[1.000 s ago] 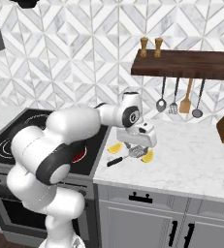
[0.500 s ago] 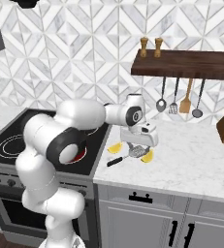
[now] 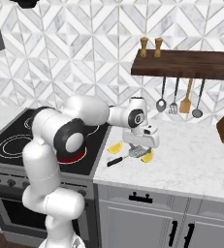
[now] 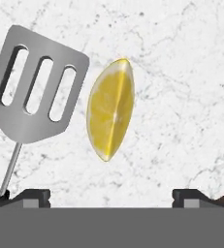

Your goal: Put the lemon wedge and lemon wedge in the pot. Retrieve the spatula and lightly stir the vegetables in the pot.

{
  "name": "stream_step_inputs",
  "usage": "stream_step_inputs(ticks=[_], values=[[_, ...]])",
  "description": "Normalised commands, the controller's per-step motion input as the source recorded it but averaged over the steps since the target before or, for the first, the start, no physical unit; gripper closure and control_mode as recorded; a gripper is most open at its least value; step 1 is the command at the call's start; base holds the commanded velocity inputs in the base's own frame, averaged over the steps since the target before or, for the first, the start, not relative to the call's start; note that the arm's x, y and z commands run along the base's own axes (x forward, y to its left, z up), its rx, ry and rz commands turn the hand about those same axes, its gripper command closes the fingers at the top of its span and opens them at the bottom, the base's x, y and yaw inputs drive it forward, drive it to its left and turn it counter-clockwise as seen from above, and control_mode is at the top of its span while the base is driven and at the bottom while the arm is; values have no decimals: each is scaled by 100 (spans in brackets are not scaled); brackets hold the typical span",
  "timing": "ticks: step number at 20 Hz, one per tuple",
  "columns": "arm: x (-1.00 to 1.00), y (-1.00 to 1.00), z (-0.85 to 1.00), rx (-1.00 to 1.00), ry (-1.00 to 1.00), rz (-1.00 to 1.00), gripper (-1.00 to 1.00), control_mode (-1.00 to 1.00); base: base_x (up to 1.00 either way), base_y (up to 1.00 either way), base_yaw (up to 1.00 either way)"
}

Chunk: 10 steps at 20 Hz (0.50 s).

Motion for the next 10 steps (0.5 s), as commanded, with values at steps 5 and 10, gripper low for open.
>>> stream_step_inputs(ticks=[5, 10], values=[[29, -17, -26, 6, 0, 0, -100, -100, 0, 0, 0], [22, -17, -30, 5, 0, 0, -100, -100, 0, 0, 0]])
